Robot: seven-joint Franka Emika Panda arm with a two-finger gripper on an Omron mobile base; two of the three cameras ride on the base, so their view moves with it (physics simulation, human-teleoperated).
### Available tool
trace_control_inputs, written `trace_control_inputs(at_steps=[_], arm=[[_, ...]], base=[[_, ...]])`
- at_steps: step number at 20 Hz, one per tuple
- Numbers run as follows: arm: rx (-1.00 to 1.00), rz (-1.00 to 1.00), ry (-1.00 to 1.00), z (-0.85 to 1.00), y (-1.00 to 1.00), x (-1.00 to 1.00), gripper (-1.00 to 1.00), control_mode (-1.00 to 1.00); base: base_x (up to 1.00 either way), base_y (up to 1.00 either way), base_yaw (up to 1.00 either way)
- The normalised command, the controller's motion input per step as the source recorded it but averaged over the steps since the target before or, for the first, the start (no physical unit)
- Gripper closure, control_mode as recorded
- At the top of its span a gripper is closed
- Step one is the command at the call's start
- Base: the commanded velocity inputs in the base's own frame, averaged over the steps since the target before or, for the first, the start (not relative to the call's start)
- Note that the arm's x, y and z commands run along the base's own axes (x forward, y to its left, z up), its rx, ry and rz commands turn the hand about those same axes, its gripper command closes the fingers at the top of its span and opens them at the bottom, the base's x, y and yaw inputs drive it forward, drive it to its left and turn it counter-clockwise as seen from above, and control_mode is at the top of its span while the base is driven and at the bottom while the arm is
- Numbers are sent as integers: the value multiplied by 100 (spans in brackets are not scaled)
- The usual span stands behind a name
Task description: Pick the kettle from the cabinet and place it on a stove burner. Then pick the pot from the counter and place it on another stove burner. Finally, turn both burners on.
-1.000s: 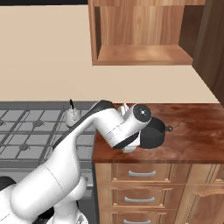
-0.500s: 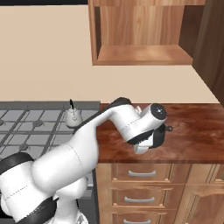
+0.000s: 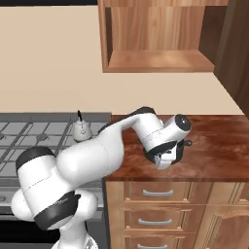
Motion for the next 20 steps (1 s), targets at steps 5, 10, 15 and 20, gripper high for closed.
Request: trace_control_inputs(at_steps=[5,10,15,20], arm=[[0,0,9,-27,-9,37,-100,-100],[0,0,10,-21,-8,35,-100,-100],[0,0,10,-18,-7,31,-100,-100],[0,0,6,-20,-7,31,-100,-100]], base=[[0,0,0],[0,0,0],[0,0,0],[0,0,0]])
